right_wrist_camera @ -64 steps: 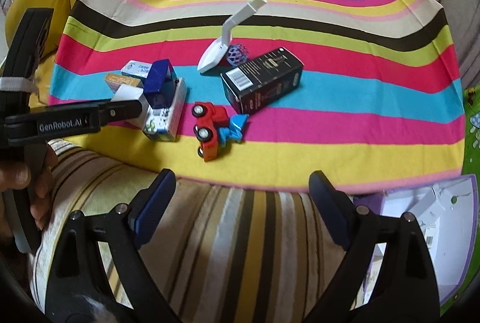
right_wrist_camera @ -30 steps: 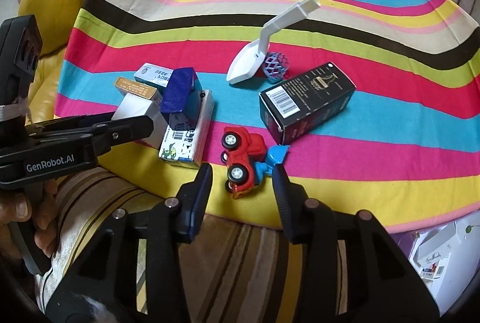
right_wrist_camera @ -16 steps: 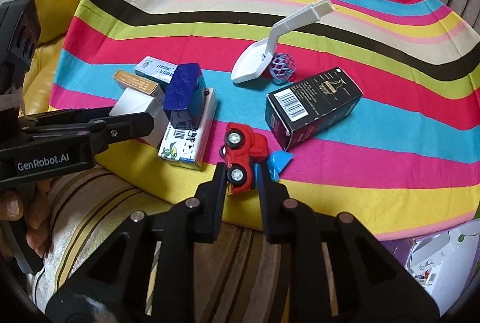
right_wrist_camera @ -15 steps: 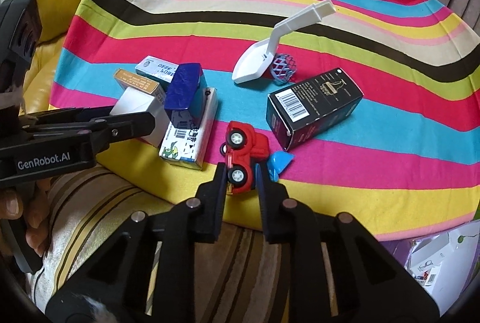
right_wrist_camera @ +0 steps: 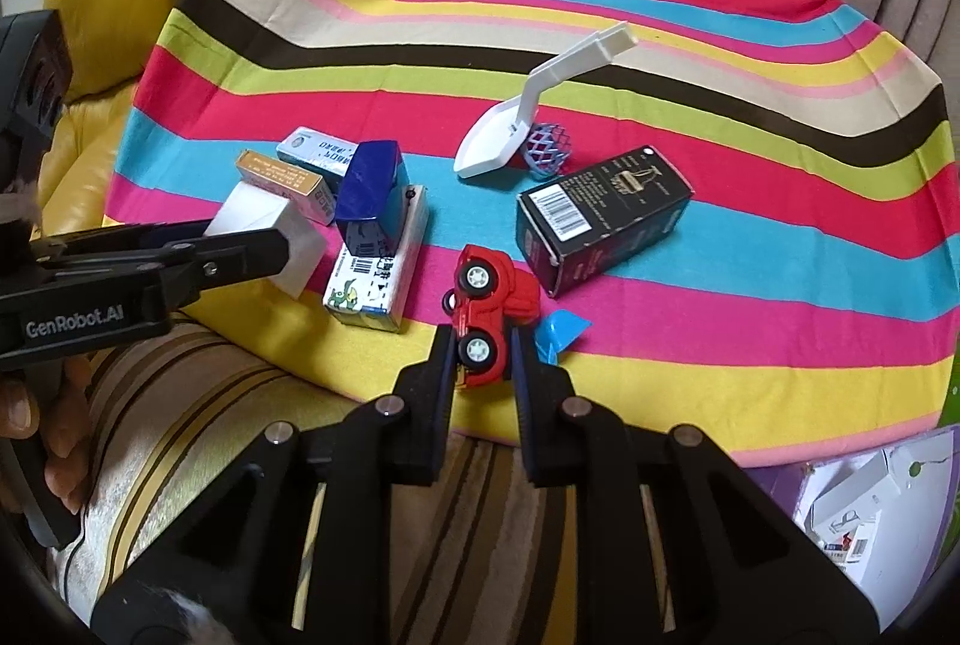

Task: Organize rigid objects
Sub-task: 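Close right tool on red toy car while left tool holds the cube box, then carry cube box with left tool while right tool carries red car to purple box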

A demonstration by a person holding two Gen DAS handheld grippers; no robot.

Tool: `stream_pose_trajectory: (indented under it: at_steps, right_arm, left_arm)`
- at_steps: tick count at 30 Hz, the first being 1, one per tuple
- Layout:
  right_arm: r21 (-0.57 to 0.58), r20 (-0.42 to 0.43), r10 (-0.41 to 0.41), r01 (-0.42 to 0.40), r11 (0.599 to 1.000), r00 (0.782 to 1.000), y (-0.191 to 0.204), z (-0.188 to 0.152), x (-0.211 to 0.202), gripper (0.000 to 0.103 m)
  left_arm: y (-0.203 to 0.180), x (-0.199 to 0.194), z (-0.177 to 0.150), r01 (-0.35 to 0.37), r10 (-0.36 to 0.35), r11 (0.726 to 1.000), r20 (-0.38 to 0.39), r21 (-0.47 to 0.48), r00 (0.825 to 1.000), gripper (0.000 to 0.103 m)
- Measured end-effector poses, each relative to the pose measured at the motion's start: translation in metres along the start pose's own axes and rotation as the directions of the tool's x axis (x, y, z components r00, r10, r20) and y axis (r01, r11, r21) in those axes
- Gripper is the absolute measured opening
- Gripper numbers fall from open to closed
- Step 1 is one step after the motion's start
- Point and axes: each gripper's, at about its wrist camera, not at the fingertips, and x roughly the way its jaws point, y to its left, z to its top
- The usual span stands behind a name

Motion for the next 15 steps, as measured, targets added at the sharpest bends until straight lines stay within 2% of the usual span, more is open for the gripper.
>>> stream_pose_trajectory:
  at_steps: [7, 15]
  right_arm:
    - [0.030, 0.019, -0.003, 0.003, 1.000, 1.000, -0.009, -0.006, -0.014, 0.022]
    - [0.088, 0.033, -0.011, 0.008, 0.996, 0.999, -0.029, -0.018, -0.033, 0.022]
  left_arm:
    - [-0.014, -0.015, -0.007, 0.019, -0.019, 1.000, 0.021, 0.019, 1.000, 0.051]
    - [-0.044, -0.017, -0.012, 0.064, -0.064, 0.995, 0.003, 0.073, 0.998, 0.051]
